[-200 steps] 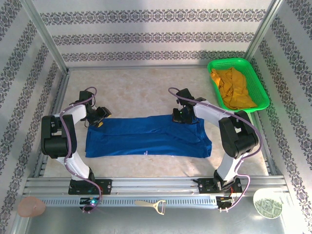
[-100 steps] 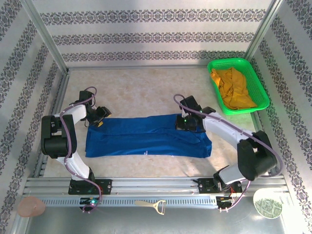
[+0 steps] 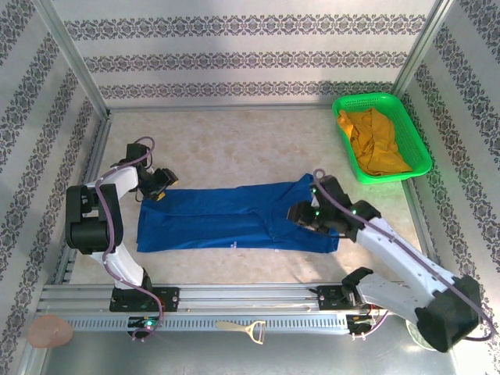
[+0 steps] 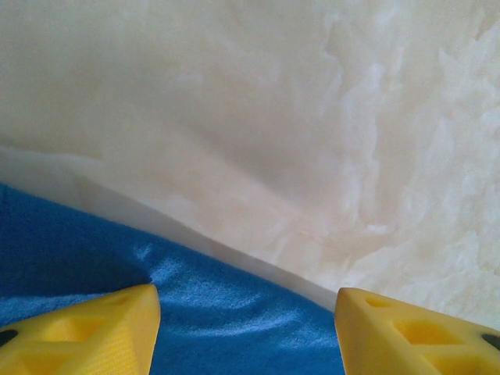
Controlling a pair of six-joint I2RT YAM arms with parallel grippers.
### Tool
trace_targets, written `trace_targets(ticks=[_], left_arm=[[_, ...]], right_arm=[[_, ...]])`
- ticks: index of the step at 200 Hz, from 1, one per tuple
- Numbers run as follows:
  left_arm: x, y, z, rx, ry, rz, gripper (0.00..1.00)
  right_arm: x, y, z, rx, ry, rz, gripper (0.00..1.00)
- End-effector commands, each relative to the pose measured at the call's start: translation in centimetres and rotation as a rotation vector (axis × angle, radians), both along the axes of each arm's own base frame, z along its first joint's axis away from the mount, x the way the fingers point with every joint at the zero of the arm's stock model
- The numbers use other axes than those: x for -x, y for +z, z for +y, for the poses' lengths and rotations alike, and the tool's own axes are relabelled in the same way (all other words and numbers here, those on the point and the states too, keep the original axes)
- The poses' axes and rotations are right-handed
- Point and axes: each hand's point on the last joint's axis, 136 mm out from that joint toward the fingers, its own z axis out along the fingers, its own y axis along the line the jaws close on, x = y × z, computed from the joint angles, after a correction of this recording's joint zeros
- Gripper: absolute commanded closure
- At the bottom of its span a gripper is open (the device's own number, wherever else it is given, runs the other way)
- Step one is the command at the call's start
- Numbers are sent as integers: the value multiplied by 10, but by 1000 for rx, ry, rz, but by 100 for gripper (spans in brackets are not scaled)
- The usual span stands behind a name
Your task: Fold the inside-out t-shirt
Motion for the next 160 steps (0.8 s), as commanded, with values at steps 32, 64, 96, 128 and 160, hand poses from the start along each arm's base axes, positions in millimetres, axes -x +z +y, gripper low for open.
trace_targets(ticks=[32, 64, 96, 128, 160], left_arm=[[-10, 18, 2, -7, 6, -37, 39], [-15, 23, 3, -9, 11, -54, 38], [-19, 27, 4, -12, 13, -63, 38], [-26, 37, 3, -1, 13, -86, 37], [-32, 67, 0, 14, 6, -142, 36]], right_arm=[[-57, -47, 9, 63, -11, 84, 73], [-11, -75, 1, 34, -24, 214, 80], [47, -76, -20, 19, -76, 295, 78], [48, -59, -35, -46, -183, 260, 74], [-12, -16, -30, -69, -190, 115, 74]])
